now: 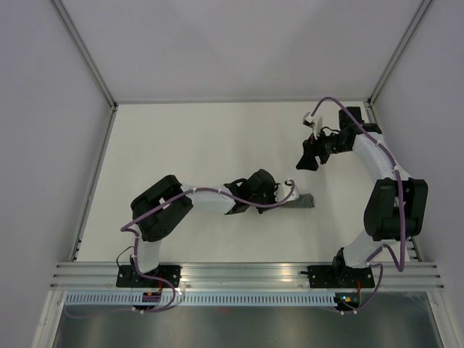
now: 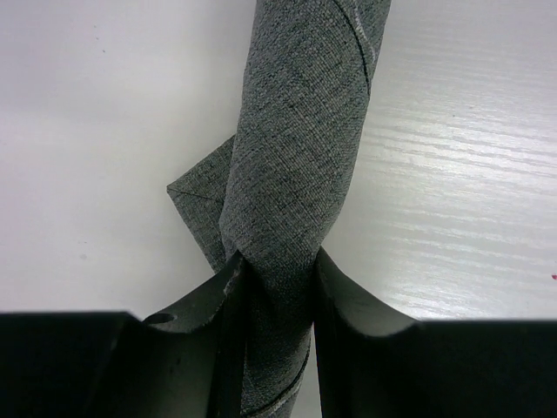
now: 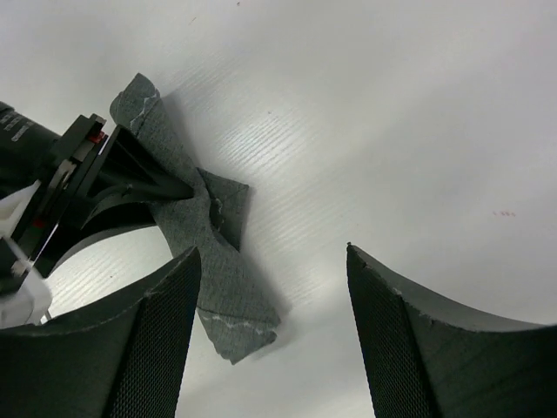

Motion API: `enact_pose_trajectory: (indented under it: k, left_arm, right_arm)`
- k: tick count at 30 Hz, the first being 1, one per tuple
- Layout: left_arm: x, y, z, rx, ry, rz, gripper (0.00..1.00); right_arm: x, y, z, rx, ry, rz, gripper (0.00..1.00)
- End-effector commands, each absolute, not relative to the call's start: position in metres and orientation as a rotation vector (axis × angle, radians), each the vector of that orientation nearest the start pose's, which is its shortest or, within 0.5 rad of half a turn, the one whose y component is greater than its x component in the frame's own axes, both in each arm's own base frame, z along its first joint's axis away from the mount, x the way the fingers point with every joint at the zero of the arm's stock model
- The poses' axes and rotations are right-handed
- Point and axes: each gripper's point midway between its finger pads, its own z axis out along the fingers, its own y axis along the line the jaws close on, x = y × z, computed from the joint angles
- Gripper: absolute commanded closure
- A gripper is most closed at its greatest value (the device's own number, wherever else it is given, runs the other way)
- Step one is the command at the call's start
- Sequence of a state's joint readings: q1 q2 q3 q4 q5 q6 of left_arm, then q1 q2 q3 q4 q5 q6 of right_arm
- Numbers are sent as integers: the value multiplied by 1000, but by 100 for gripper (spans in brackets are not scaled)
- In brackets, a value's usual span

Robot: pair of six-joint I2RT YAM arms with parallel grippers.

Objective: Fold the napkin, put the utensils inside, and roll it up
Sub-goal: Roll the napkin at the center of the board.

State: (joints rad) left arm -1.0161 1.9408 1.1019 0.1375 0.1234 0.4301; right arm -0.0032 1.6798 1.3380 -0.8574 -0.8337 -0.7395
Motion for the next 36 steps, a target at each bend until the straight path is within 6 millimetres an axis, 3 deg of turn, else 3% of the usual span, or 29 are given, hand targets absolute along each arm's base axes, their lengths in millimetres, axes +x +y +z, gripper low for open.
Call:
enact_pose_trajectory:
  k: [1, 7, 8, 10, 16, 17, 21, 22, 27, 36]
  left_arm:
    - [218, -391, -13, 1649, 1966, -608, 98]
    - [224, -385, -15, 1645, 2057, -669, 98]
    - [220, -383, -18, 1656, 2079, -688, 98]
    - [225, -382, -20, 1645, 2110, -700, 98]
    - [228, -379, -26, 1642, 2192, -768, 98]
    - [224, -378, -28, 1650, 2214, -788, 98]
    - [229, -380, -26, 1634, 2252, -835, 98]
    - [230, -379, -27, 1629, 2267, -841, 98]
    - [231, -379, -30, 1629, 2307, -882, 98]
    - [229, -376, -33, 1646, 2370, -922, 98]
  right_arm:
    - [348, 96, 178, -934, 2022, 841, 27]
    - [322, 71, 185, -917, 1960, 764, 27]
    - [312, 71, 176, -956, 1954, 758, 26]
    - [299, 73, 180, -999, 1912, 711, 25]
    - [268, 80, 165, -1121, 1819, 578, 21]
    - [266, 79, 151, -1140, 1835, 529, 21]
    - [262, 88, 130, -1212, 1807, 354, 20]
    - [257, 102, 124, -1262, 1790, 349, 20]
    - [255, 117, 91, -1351, 1774, 241, 20]
    - [256, 143, 58, -1488, 1743, 110, 20]
